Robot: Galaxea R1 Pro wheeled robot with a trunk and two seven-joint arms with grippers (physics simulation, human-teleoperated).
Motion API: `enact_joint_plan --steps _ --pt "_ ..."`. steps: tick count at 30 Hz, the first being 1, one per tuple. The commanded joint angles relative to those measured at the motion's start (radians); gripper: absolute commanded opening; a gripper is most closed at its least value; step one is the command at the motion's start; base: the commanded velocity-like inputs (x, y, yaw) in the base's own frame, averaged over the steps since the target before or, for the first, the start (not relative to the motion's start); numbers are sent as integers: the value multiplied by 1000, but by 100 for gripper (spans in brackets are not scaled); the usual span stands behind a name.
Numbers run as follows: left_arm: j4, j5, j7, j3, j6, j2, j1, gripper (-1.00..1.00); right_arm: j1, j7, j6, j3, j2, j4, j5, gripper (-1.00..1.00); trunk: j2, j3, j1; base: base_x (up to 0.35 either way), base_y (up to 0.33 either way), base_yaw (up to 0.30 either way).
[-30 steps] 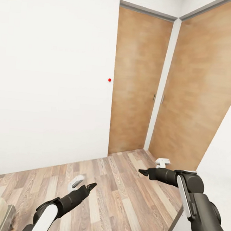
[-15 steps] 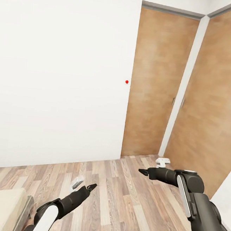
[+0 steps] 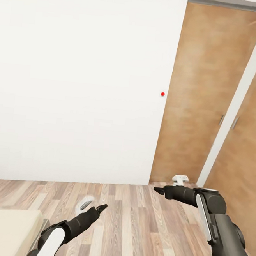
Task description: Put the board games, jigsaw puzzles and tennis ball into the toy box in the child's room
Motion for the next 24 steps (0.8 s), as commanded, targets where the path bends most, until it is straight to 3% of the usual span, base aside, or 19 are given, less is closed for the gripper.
enact_joint_plan --steps 1,24 --pt "-1 11 9 0 3 0 0 100 0 5 4 -1 0 -1 4 100 -1 0 1 330 0 293" --pt "0 10 9 -1 3 -1 0 100 0 5 4 -1 0 -1 4 100 -1 0 1 335 -8 293"
